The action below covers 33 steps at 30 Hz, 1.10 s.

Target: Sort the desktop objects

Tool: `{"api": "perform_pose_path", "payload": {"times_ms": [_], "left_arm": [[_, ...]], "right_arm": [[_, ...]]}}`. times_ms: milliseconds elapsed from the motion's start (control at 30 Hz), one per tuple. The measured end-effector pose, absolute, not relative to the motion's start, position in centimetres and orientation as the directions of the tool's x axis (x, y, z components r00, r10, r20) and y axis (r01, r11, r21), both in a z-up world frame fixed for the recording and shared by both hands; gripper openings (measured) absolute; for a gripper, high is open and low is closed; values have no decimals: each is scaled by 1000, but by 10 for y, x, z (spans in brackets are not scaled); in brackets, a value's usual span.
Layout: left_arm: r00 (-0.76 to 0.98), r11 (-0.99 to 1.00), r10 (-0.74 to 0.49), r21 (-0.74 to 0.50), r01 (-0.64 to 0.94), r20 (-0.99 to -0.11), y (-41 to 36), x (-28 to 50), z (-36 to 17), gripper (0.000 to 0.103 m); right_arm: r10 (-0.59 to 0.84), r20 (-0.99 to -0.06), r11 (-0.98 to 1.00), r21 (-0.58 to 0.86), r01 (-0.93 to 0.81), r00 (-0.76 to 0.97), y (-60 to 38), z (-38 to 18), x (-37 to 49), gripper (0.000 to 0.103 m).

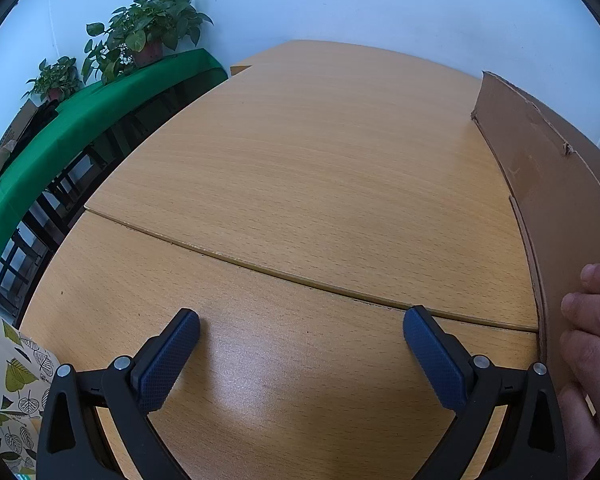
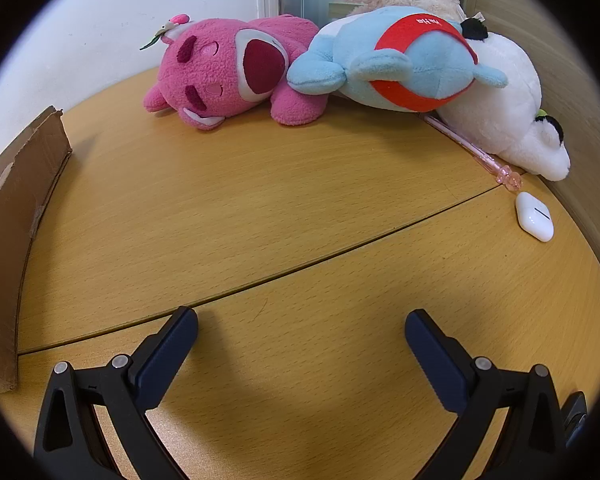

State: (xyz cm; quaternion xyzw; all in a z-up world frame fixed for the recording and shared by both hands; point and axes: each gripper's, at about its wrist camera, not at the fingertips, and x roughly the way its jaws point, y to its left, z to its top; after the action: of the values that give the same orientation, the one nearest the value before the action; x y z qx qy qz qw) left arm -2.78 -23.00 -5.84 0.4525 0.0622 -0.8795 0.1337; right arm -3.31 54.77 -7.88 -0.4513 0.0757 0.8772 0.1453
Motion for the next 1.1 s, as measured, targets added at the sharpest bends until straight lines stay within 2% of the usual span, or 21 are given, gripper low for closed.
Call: {"api": "perform_pose_path", "payload": {"times_ms": [1100], "left_arm": [[-553,-955,-182,12,297,-813,-230,-27,-59,103]], "right_arm": [[182,-814,-949,2,-315,-552,548,-79,-33,103]]}}
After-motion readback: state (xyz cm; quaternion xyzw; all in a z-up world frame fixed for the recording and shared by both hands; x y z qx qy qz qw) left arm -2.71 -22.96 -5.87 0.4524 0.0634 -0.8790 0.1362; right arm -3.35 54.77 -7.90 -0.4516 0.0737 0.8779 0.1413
